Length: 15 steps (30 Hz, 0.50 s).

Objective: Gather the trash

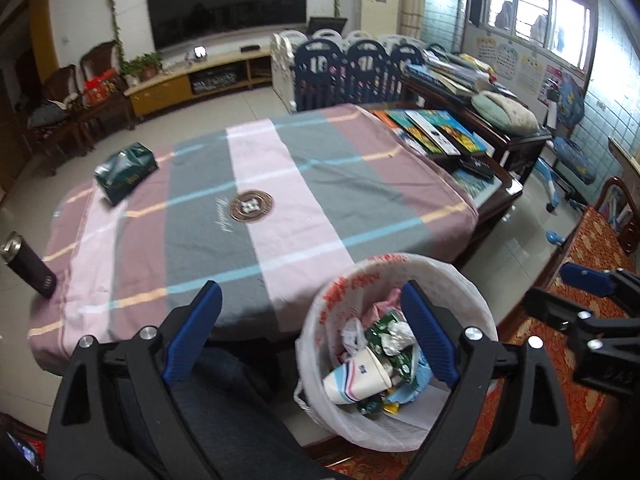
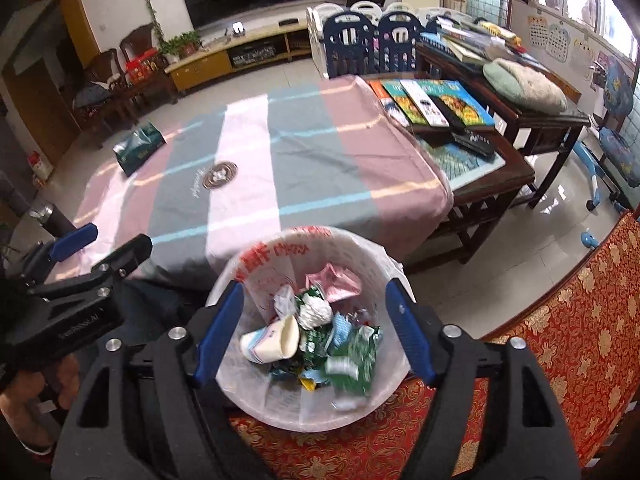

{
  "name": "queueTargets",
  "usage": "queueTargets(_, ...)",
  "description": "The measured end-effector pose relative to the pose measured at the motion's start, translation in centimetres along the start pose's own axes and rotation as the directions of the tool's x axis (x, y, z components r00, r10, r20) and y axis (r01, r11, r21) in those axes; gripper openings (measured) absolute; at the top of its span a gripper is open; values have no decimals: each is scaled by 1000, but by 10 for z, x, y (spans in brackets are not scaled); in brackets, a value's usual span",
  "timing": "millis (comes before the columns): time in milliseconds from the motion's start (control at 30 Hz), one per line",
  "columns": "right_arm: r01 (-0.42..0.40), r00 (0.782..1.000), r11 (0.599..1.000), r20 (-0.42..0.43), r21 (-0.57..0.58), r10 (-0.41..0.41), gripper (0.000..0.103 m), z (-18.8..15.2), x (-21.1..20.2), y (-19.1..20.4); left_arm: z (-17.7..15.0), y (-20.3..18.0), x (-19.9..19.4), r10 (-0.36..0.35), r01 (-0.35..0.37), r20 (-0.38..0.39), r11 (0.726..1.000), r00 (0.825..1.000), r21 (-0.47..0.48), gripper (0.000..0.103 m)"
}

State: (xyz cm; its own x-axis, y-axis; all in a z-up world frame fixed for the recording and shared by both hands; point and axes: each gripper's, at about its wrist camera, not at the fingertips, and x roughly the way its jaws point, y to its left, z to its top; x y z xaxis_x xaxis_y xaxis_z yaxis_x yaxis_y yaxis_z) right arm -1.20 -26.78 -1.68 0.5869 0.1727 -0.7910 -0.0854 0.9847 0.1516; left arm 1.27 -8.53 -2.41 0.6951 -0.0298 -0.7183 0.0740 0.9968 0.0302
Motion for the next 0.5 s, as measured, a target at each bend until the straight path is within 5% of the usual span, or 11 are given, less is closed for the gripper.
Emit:
queueTargets(100,22,997,1000,68,3,-22,90,9,-28,8,4,11,-25,42,-41,32,998,999,-40,98)
queueTargets(500,15,995,999,102,-30,-12,95,18,-52,29,7,38,-77,85,-73,98,990,992,-117,100)
